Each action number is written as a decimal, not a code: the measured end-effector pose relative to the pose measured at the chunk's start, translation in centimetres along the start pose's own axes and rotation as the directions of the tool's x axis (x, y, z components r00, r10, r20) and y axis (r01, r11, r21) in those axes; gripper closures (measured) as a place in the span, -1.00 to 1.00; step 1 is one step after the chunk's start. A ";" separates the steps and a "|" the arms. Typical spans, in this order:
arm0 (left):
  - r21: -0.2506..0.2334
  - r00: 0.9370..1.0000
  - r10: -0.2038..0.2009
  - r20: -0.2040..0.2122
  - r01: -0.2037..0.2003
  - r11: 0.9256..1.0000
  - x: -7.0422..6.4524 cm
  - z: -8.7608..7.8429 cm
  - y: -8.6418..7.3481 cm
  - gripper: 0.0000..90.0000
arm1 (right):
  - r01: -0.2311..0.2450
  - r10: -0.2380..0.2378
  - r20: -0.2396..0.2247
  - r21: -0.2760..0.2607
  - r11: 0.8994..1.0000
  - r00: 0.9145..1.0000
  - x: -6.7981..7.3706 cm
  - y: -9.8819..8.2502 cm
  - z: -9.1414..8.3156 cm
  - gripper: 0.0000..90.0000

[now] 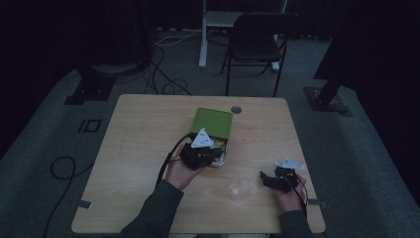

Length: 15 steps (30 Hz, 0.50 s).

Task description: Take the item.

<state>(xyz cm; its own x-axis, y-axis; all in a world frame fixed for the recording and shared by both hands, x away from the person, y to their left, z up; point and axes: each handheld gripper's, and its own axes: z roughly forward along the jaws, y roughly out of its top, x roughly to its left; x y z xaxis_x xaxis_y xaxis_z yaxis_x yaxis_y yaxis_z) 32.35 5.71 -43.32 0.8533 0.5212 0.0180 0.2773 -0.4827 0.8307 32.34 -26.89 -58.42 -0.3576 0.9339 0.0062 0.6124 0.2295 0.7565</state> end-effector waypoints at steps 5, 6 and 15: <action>-0.005 1.000 0.010 0.023 -0.010 1.000 -0.5 0.1 0.3 0.94 | -0.001 0.001 0.000 0.000 1.000 1.000 0.0 0.0 0.0 -0.52; -0.005 1.000 0.010 0.023 -0.010 1.000 -0.5 0.1 0.3 0.94 | -0.001 0.001 0.000 -0.001 1.000 1.000 0.0 0.0 0.0 -0.52; -0.009 0.998 0.035 0.054 -0.035 0.999 -1.8 0.4 0.9 0.94 | 0.000 0.000 0.000 -0.001 1.000 1.000 0.0 0.0 0.0 -0.52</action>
<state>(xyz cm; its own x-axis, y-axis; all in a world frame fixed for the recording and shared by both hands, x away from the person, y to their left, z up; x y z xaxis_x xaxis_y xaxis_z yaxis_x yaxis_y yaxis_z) 31.23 4.04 -42.85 0.8849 0.4654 0.0174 0.2436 -0.4943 0.8345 32.35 -26.89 -58.42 -0.3580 0.9337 0.0060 0.6116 0.2296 0.7571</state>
